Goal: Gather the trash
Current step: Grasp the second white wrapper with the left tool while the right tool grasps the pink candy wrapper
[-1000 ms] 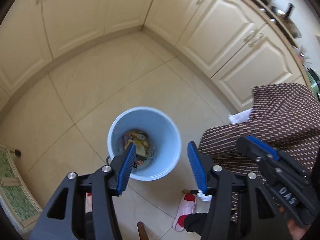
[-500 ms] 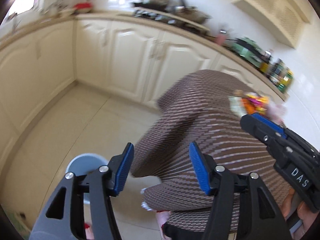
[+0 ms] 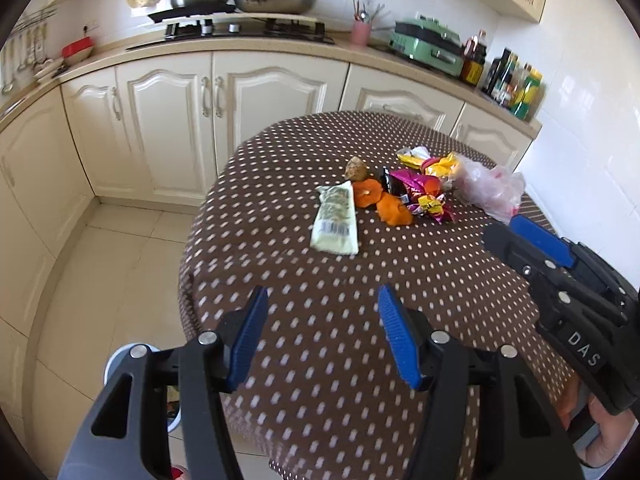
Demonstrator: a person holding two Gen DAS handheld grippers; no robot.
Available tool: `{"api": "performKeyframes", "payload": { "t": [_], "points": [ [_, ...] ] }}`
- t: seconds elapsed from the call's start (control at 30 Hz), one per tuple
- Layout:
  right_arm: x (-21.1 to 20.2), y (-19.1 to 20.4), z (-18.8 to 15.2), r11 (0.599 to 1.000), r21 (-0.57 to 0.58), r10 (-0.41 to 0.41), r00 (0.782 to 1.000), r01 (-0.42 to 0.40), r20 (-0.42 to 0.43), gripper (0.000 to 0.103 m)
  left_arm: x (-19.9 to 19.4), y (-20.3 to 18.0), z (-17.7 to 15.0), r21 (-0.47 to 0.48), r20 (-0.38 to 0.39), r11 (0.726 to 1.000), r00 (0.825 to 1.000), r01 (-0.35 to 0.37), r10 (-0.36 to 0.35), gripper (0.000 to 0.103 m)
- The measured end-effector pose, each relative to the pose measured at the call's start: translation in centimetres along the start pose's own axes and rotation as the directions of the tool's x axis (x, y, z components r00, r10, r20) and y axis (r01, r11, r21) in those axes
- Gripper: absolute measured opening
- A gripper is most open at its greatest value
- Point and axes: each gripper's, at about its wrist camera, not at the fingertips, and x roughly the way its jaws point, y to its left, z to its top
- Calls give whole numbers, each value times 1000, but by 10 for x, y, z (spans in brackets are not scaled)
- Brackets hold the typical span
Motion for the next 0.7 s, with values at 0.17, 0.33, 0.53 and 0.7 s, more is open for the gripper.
{"api": "performKeyframes", "payload": {
  "t": [0.17,0.33,0.53,0.7],
  "points": [
    [21,-29,6,1000,9,-28,999,29,-40,42,39,-15,24,22,-61,1000,998,-14,15,57],
    [46,-49,10,999,10,-39,995,40,-87,42,70,-25,42,58,-101,997,994,-44,50,57],
    [65,-43,15,999,-39,-33,992,29,-125,43,95,-29,55,86,-110,990,986,-115,124,33],
    [79,-36,22,998,-55,-18,989,10,-150,46,89,-27,57,82,-79,992,992,-97,103,11]
  ]
}}
